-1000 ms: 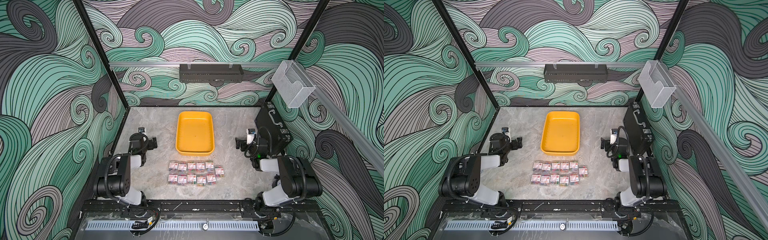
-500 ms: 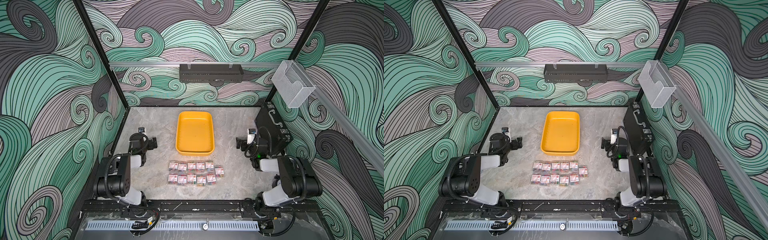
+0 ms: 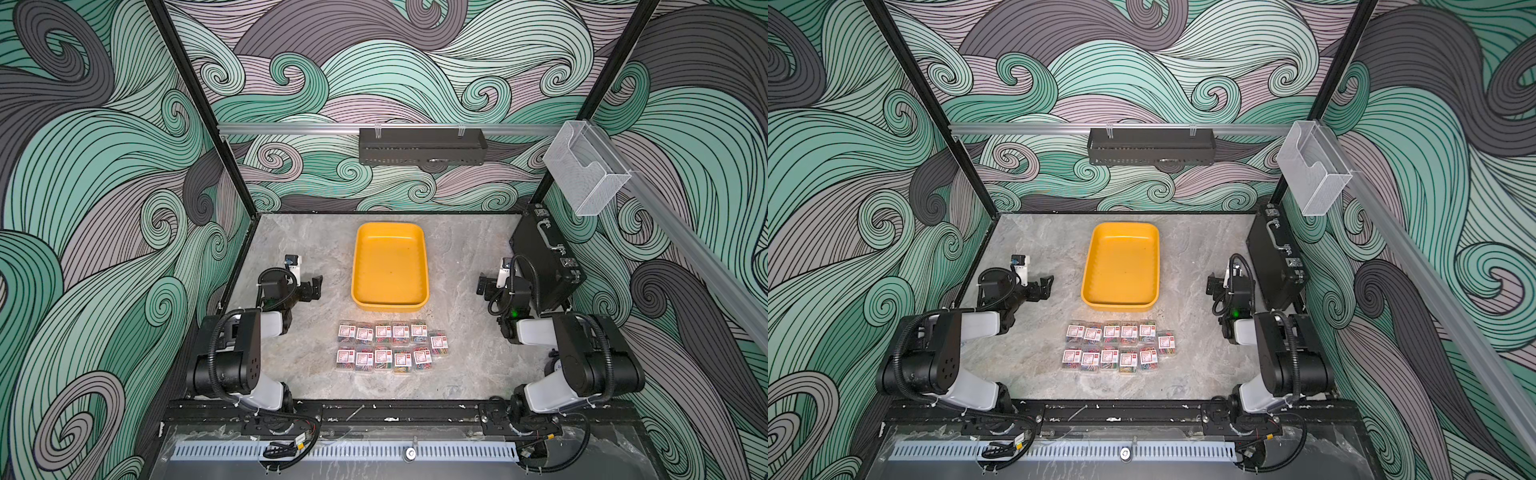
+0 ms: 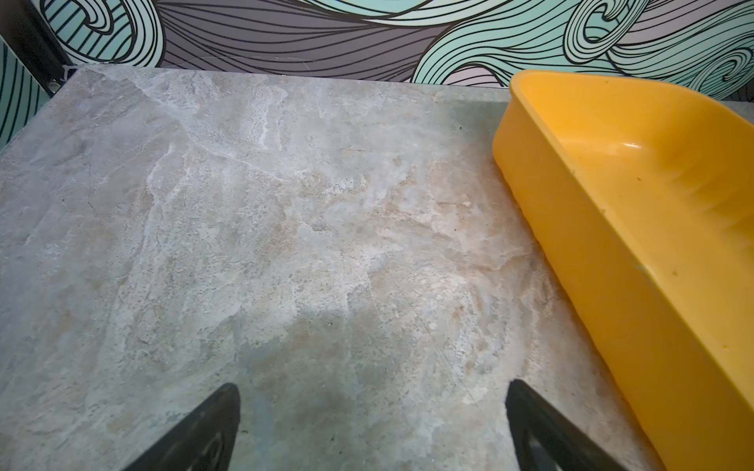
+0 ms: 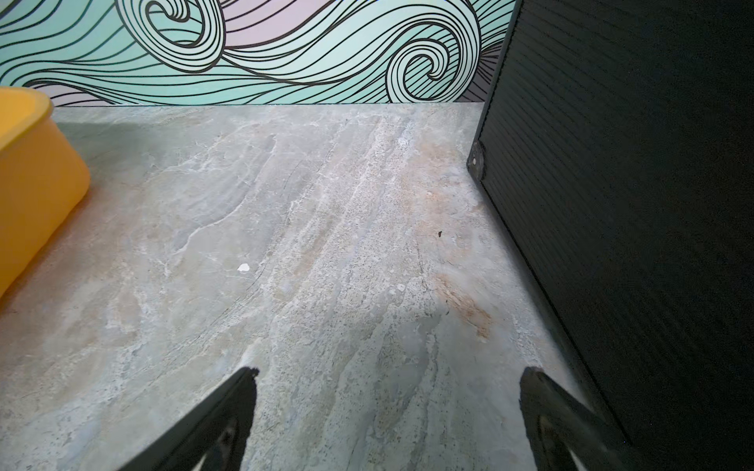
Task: Take the paper clips out of the storage box
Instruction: Reset both arms
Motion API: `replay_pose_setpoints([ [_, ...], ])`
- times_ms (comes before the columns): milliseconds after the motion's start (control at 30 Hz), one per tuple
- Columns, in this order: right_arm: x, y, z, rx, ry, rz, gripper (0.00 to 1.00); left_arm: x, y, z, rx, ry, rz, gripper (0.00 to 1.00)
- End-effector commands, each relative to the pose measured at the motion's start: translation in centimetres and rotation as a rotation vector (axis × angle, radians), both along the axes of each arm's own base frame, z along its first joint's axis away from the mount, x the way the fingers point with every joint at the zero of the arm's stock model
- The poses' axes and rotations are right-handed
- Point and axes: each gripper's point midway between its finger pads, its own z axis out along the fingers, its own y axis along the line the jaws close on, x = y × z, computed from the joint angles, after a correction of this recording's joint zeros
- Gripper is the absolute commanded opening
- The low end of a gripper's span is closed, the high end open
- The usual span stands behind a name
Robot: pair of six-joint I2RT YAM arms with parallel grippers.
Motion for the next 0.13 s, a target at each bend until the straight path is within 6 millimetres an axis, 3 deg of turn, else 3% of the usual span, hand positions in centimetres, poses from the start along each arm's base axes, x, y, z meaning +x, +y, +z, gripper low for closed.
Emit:
replay_pose_setpoints([
  [0,0.56,0.05,0.96,-0.007,-0.030,-0.005,0.99,0.23,-0.16,1.41,0.011,-0.055,-0.027,0.99],
  [100,0.41,0.10,1.11,-0.004,-0.036,-0.003,0.99,0.25,-0.16,1.45,0.011,-0.055,-0.027,0.99],
])
